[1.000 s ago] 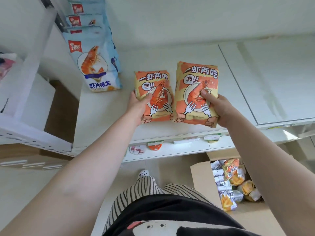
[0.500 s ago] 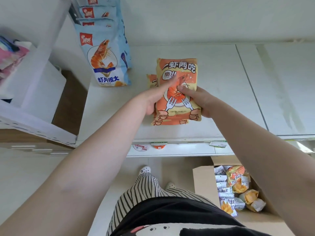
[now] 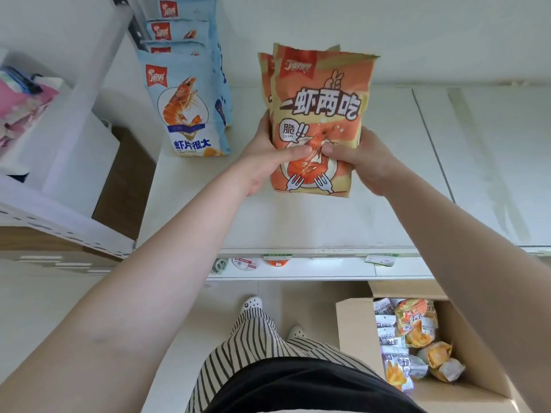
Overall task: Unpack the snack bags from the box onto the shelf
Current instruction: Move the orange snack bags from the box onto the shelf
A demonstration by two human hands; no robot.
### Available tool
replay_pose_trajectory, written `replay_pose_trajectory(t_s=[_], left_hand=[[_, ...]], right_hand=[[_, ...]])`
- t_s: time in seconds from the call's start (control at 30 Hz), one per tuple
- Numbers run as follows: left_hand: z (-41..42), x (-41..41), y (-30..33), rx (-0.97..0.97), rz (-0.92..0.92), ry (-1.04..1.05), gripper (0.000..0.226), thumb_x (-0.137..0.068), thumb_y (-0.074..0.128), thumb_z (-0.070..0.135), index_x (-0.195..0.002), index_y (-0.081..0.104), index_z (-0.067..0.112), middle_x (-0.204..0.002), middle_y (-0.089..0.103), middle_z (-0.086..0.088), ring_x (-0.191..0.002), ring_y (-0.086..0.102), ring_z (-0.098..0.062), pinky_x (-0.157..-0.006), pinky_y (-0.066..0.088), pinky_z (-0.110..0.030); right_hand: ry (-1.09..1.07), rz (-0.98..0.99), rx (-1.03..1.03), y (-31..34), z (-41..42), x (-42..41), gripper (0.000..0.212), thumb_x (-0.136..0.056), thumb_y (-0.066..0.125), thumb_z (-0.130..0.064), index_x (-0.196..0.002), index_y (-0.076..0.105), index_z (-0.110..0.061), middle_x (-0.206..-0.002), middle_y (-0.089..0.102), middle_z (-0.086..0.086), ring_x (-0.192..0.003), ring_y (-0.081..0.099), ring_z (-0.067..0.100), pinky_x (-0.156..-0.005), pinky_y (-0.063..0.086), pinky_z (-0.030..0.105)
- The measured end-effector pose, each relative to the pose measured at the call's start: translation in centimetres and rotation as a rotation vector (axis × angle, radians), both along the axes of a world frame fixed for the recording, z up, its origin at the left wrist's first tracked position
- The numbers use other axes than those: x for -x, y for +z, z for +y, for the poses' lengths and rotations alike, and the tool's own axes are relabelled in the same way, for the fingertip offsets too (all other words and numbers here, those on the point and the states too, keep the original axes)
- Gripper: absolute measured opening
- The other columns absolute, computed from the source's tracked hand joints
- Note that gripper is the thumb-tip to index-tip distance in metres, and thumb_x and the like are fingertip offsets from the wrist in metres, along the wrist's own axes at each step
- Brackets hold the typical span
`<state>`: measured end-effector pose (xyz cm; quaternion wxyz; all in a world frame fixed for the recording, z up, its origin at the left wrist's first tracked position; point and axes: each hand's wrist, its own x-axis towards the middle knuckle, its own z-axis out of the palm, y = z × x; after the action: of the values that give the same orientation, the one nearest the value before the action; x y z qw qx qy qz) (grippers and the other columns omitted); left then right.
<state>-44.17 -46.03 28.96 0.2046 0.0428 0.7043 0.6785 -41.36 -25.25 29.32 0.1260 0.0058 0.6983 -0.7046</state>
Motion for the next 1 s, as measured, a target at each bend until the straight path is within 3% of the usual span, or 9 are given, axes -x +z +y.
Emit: replay_pose_trajectory(t_s=[0.07,0.17,0.27,0.4,0.53,0.63,0.7,0.83,1.0], left_hand=[[-0.6,-0.3,0.0,0.062,0.135,-0.105,0.100,-0.064,0.085,0.005,-0.142,0.024,0.018,-0.124,0.057,0.007,-0.112,0.059,-0.004,-0.084,0.051,-0.017],[-0.8,-1.7,-1.1,0.157,0.172,-0.246,0.115,-0.061,0.088,0.010,-0.146,0.010,0.016,-0.123,0.050,0.015,-0.114,0.051,0.002,-0.084,0.045,-0.005],[-0.7,-3.1,-2.5,0.060,0.147,-0.262,0.137,-0.054,0.090,0.023,-0.149,-0.009,0.024,-0.137,0.045,0.003,-0.119,0.052,-0.001,-0.090,0.049,-0.015],[-0.7,-4.3,-2.6,0.016,0.150,-0.197,0.153,-0.045,0.090,0.046,-0.145,-0.025,0.034,-0.136,0.038,0.009,-0.122,0.050,-0.001,-0.095,0.049,-0.024],[-1.6,-4.0,-2.4,0.059,0.210,-0.174,0.141,-0.049,0.087,0.054,-0.149,-0.010,0.035,-0.149,0.026,0.003,-0.134,0.037,-0.003,-0.106,0.042,-0.035],[-1.7,-3.8,-2.1,0.027,0.225,-0.137,0.132,-0.047,0.086,0.056,-0.146,0.002,0.028,-0.147,0.028,0.005,-0.129,0.039,0.004,-0.102,0.046,-0.027],[-1.5,-3.7,-2.1,-0.009,0.208,-0.169,0.134,-0.047,0.087,0.053,-0.145,-0.002,0.026,-0.146,0.032,-0.002,-0.127,0.045,-0.003,-0.097,0.050,-0.025],[-1.0,-3.9,-3.1,0.007,0.164,-0.211,0.137,-0.048,0.088,0.049,-0.145,-0.006,0.023,-0.143,0.042,-0.007,-0.122,0.053,-0.007,-0.088,0.052,-0.022],[-0.4,-3.4,-2.3,-0.008,0.245,-0.157,0.114,-0.058,0.084,0.047,-0.136,0.005,0.021,-0.141,0.041,-0.014,-0.124,0.053,-0.017,-0.091,0.052,-0.027]], right_hand=[[0.047,0.070,-0.084,-0.4,0.9,-0.3,0.074,-0.071,0.079,0.000,-0.137,0.045,-0.001,-0.123,0.066,0.016,-0.109,0.067,0.026,-0.078,0.057,0.032],[0.118,0.039,-0.238,-2.3,1.4,-1.7,0.082,-0.068,0.080,0.012,-0.139,0.042,0.000,-0.108,0.073,-0.005,-0.103,0.068,0.009,-0.083,0.053,0.030],[0.180,0.022,-0.191,-4.1,1.5,-3.3,0.107,-0.066,0.082,0.011,-0.151,0.023,-0.014,-0.128,0.064,0.005,-0.117,0.063,0.018,-0.089,0.055,0.035],[0.191,0.049,-0.030,-4.2,1.3,-4.0,0.122,-0.070,0.081,0.003,-0.154,0.003,-0.035,-0.148,0.045,0.010,-0.132,0.051,0.026,-0.098,0.052,0.042],[0.134,-0.036,-0.014,-3.8,1.5,-3.8,0.142,-0.058,0.092,-0.029,-0.153,-0.012,-0.037,-0.152,0.041,0.004,-0.137,0.046,0.021,-0.103,0.048,0.036],[0.141,-0.017,-0.012,-4.0,1.5,-3.3,0.137,-0.061,0.093,-0.026,-0.155,-0.007,-0.033,-0.153,0.040,0.009,-0.138,0.044,0.029,-0.110,0.039,0.055],[0.158,0.002,-0.016,-4.0,1.3,-3.1,0.126,-0.066,0.090,-0.016,-0.155,0.002,-0.029,-0.151,0.042,0.012,-0.135,0.047,0.032,-0.107,0.040,0.059],[0.175,0.015,-0.034,-4.4,1.1,-3.0,0.105,-0.067,0.088,-0.015,-0.150,0.024,-0.017,-0.140,0.053,0.018,-0.127,0.055,0.034,-0.102,0.047,0.056],[0.082,0.087,0.033,-3.5,0.4,-2.8,0.098,-0.066,0.083,-0.006,-0.145,0.025,-0.013,-0.133,0.057,0.018,-0.120,0.060,0.031,-0.089,0.055,0.040]])
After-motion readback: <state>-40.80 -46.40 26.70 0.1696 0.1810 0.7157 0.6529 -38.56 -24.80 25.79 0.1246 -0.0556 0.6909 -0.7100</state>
